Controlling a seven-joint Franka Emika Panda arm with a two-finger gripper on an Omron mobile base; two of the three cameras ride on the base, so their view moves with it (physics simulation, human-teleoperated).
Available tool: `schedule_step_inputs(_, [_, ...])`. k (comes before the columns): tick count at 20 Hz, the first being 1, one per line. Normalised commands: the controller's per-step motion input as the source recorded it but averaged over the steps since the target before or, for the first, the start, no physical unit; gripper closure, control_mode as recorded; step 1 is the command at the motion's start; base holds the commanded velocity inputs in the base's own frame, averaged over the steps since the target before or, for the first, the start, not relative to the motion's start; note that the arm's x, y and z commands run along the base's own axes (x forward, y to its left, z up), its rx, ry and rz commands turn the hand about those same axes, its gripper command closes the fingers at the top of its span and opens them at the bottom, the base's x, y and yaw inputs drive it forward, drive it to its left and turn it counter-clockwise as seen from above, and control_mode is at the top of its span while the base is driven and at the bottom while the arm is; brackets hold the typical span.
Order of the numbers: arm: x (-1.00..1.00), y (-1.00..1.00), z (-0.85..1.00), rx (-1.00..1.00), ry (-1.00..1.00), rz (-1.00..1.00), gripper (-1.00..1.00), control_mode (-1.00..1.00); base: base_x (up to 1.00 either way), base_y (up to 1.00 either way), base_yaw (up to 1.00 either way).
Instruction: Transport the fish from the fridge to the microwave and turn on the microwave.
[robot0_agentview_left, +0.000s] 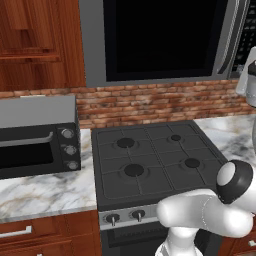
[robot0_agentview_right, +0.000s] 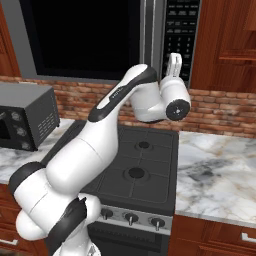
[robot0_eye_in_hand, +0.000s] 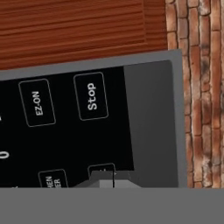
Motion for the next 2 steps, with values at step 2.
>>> schedule_step_inputs(2, [0.19,-0.02,-0.04,0.00,0.02,0.00,1.00,-1.00,0.00,0.00,0.00])
